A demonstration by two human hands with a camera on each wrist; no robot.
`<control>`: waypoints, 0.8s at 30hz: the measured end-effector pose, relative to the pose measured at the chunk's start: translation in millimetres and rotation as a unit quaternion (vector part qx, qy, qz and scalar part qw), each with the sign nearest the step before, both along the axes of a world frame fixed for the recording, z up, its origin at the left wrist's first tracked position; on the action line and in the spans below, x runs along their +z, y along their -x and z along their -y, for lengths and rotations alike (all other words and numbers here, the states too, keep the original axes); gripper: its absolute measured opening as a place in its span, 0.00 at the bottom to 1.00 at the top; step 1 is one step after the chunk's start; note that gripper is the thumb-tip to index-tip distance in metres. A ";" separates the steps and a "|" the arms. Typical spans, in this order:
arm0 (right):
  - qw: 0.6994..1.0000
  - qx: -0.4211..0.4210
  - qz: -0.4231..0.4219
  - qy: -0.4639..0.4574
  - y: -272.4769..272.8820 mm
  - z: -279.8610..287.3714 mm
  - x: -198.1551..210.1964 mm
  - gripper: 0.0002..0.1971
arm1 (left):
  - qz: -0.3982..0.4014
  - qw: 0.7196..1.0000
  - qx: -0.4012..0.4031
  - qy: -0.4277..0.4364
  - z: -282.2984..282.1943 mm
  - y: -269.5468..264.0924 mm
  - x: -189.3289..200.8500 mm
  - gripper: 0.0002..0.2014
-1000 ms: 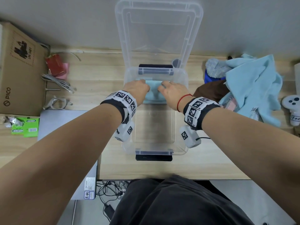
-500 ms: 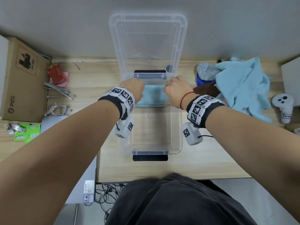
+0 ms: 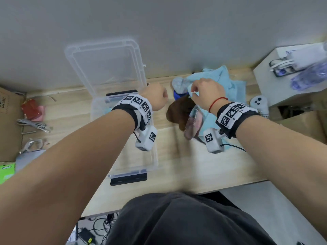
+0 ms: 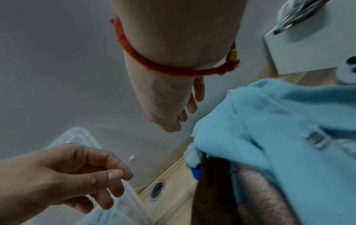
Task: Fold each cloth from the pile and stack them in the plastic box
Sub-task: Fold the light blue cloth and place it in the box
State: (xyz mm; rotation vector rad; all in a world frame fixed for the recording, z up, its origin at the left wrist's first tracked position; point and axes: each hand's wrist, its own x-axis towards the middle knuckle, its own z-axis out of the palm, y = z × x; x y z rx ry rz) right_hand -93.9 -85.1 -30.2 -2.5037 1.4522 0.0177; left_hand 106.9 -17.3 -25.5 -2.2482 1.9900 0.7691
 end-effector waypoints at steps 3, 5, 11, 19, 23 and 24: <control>0.999 -0.043 -0.013 -0.029 40.5 11.2 -15.9 0.14 | -0.047 0.999 0.014 0.008 12.1 36.9 -10.5 0.08; 0.996 -0.084 -0.036 -0.020 67.6 16.5 -30.6 0.25 | -0.071 0.997 0.018 0.007 20.3 63.7 -18.2 0.07; 0.973 -0.183 -0.036 -0.136 124.2 31.0 -61.1 0.38 | -0.138 0.989 0.018 -0.055 37.8 118.9 -44.5 0.10; 0.948 -0.100 0.038 -0.300 147.6 38.3 -84.3 0.29 | -0.106 0.987 0.008 -0.117 58.6 163.0 -65.2 0.20; 0.941 -0.113 0.113 -0.299 152.6 40.6 -92.4 0.38 | -0.141 0.985 -0.002 -0.098 61.6 169.8 -63.3 0.08; 0.936 -0.118 0.129 -0.307 154.2 41.0 -91.2 0.35 | -0.155 0.984 -0.007 -0.088 61.6 170.1 -60.4 0.07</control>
